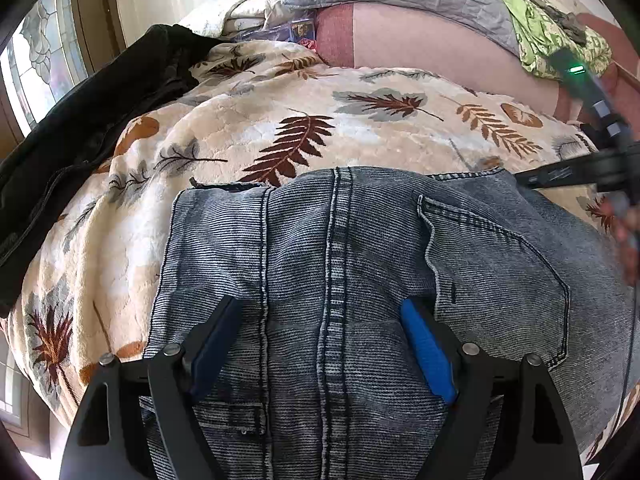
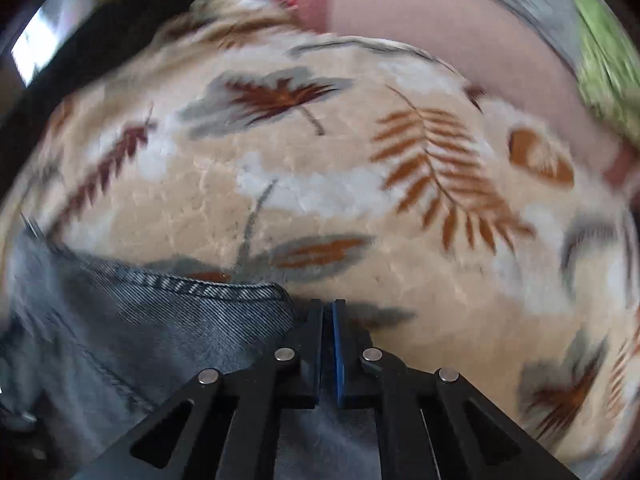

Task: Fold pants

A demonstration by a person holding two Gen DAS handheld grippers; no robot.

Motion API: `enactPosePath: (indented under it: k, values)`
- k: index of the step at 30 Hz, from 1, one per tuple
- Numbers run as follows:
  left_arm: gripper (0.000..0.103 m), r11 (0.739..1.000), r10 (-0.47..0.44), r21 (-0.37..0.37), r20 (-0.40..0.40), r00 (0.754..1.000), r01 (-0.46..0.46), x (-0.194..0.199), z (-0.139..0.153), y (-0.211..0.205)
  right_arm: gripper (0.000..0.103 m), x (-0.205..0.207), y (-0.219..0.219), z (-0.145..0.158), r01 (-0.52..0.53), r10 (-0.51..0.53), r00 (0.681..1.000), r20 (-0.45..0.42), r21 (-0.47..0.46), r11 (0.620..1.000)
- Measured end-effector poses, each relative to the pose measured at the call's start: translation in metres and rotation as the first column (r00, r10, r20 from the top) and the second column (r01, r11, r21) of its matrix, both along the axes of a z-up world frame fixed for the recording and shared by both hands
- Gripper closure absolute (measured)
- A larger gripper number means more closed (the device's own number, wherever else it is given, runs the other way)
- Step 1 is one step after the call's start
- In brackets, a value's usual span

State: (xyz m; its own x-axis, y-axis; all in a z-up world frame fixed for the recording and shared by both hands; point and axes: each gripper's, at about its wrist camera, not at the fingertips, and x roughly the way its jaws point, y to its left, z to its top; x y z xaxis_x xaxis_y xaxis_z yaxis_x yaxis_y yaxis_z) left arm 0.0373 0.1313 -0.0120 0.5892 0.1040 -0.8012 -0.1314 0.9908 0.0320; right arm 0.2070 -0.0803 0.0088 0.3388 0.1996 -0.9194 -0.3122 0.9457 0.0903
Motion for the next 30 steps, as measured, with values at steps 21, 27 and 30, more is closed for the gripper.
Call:
enactPosePath:
  k: [21, 27, 30]
  values:
    - [0.02, 0.993, 0.117, 0.007, 0.12, 0.986, -0.118, -0.014, 0.04, -0.008, 0.028, -0.218, -0.335, 0.022, 0.584, -0.591, 0.786, -0.182, 0.533, 0.612]
    - [0.02, 0.999, 0.025, -0.025, 0.067, 0.997, -0.023, -0.008, 0.044, -0.047, 0.041, -0.238, -0.379, 0.021, 0.647, -0.657, 0.715, -0.24, 0.584, 0.49]
    - [0.02, 0.998, -0.026, -0.048, 0.087, 0.996, 0.031, -0.007, 0.052, -0.071, 0.04, -0.262, -0.385, 0.051, 0.588, -0.681, 0.713, -0.166, 0.671, 0.452]
